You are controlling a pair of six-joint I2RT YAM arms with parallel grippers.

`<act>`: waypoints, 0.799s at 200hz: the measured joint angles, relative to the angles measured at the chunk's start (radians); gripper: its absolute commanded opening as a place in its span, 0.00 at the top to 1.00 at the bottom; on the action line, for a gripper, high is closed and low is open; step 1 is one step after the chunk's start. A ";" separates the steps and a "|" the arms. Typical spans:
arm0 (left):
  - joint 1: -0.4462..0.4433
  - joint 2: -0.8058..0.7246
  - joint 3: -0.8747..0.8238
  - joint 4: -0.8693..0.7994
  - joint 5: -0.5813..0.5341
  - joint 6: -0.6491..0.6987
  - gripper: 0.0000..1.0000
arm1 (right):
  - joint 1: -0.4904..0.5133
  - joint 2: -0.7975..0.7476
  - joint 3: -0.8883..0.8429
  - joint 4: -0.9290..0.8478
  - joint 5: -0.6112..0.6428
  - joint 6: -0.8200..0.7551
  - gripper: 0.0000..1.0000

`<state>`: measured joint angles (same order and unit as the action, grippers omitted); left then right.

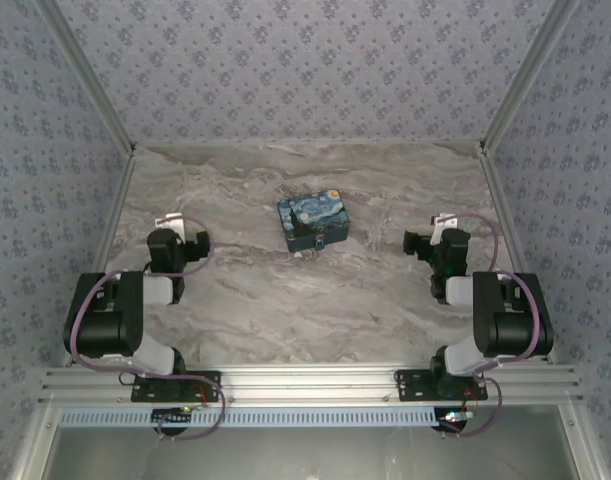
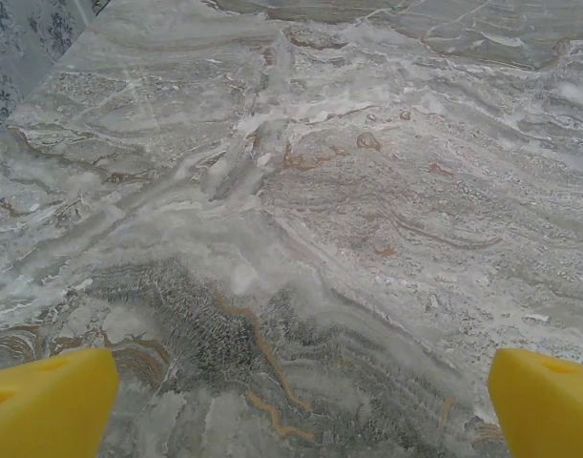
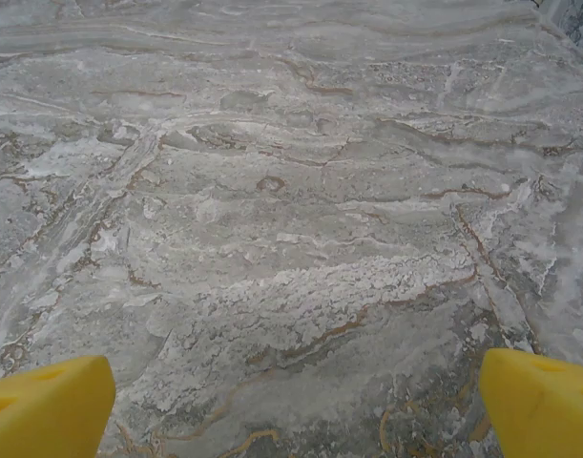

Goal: Unlock a padlock with a key

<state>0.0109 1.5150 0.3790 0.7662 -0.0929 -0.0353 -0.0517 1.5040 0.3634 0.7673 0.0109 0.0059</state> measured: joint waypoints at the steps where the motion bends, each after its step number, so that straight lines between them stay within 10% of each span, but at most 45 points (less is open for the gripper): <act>1: 0.000 0.000 0.000 0.000 -0.001 0.000 0.00 | 0.000 0.000 0.000 0.000 0.000 0.000 0.00; 160: -0.005 0.012 0.005 0.023 -0.005 0.000 0.01 | 0.009 0.003 0.002 0.011 0.000 -0.008 0.00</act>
<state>0.0063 1.5269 0.3836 0.7895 -0.0978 -0.0353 -0.0429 1.5066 0.3656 0.7784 0.0113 -0.0017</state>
